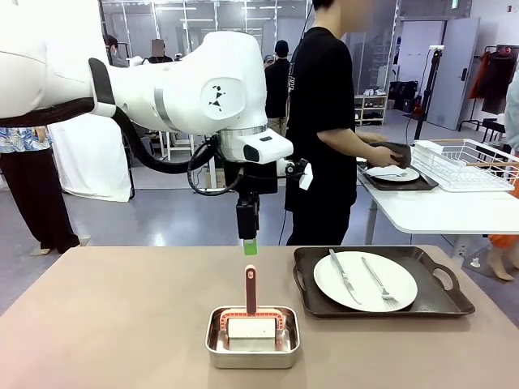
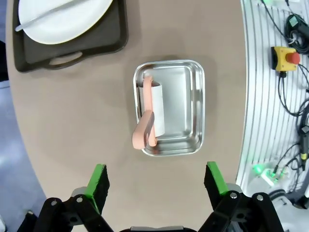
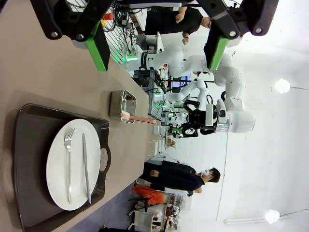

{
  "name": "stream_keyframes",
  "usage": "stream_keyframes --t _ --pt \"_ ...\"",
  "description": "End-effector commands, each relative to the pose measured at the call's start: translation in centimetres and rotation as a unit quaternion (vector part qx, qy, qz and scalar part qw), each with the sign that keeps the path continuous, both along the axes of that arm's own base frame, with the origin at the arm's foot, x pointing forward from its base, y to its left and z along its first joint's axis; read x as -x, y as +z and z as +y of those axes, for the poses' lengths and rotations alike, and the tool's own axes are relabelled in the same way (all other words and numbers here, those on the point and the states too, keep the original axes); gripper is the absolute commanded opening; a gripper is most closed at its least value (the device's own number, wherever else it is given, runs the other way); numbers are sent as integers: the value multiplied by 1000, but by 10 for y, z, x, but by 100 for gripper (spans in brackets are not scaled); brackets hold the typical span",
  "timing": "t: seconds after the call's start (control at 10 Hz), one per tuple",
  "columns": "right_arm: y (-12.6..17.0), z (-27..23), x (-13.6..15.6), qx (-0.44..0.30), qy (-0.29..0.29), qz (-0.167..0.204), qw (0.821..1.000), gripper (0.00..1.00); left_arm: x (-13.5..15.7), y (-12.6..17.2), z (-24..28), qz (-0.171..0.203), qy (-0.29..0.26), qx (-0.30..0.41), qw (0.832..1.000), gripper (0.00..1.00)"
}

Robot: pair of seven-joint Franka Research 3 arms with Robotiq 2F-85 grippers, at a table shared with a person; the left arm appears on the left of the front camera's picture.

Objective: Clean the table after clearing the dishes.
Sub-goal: When the left (or right) Handle tray is removed, use the left hand (or right hand) to clean the left (or right) side of the table with the Lint Roller.

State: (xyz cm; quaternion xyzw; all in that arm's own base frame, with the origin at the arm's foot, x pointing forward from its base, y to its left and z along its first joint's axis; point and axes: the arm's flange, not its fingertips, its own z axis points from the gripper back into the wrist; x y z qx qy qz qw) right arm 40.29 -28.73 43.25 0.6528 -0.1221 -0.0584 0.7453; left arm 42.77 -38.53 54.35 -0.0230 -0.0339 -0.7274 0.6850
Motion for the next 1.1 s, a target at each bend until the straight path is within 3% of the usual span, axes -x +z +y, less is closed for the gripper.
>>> stream_keyframes --t 0.0,0.5,1.0 --pt "4 0 2 0 0 -3 1000 100 -1 2 -5 8 12 -28 1000 100" --pt "4 0 2 0 0 -3 1000 100 -11 -26 -11 -1 20 -40 999 100" --pt "4 0 2 0 0 -3 1000 100 -10 -65 -12 14 21 -49 998 100"
